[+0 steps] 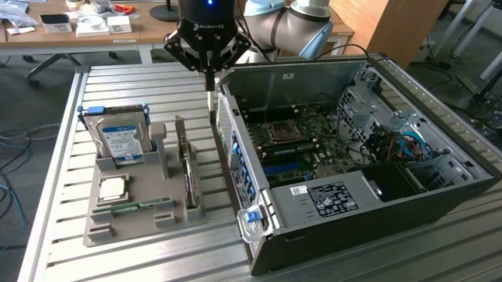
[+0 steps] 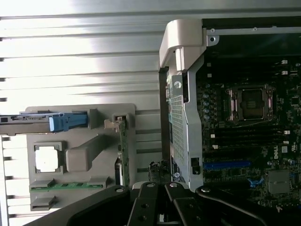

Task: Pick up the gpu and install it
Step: 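Reach for the gpu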

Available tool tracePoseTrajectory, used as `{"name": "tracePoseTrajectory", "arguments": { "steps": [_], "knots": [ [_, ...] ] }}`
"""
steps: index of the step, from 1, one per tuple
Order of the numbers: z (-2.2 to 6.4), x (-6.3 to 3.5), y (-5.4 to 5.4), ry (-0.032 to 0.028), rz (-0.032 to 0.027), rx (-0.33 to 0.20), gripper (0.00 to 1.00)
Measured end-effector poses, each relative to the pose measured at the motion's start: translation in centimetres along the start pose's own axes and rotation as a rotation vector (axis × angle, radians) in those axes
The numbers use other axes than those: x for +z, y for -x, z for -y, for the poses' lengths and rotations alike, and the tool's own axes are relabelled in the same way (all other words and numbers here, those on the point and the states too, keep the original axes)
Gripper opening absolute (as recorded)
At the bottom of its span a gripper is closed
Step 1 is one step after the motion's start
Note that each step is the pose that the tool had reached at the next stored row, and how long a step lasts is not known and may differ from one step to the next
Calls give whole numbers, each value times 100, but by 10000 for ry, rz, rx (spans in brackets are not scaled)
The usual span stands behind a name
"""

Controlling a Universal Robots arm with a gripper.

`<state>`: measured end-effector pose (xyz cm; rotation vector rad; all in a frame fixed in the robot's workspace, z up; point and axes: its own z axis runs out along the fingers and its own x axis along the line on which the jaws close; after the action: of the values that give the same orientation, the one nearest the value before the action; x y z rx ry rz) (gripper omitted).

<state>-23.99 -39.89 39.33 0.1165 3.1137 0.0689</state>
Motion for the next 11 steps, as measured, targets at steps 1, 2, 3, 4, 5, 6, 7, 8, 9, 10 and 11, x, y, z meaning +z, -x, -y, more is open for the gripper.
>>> {"name": "tracePoseTrajectory", "arguments": {
  "steps": [1,2,3,4,5,6,7,8,9,10,11],
  "knots": [
    [1,-1,-8,-1,0,0,11],
    [1,-1,-16,0,0,0,11],
    [2,-1,-24,0,0,0,11],
    [2,-1,-33,0,0,0,11],
    [3,-1,-42,-1,0,0,11],
    [4,-1,-50,0,0,0,11],
    [4,-2,-60,0,0,1,11],
    [5,-2,-68,0,0,1,11],
    [6,-2,-77,-1,-1,0,11],
    [6,-2,-88,0,0,0,11],
    [7,-3,-99,0,0,0,11]
  ]
}}
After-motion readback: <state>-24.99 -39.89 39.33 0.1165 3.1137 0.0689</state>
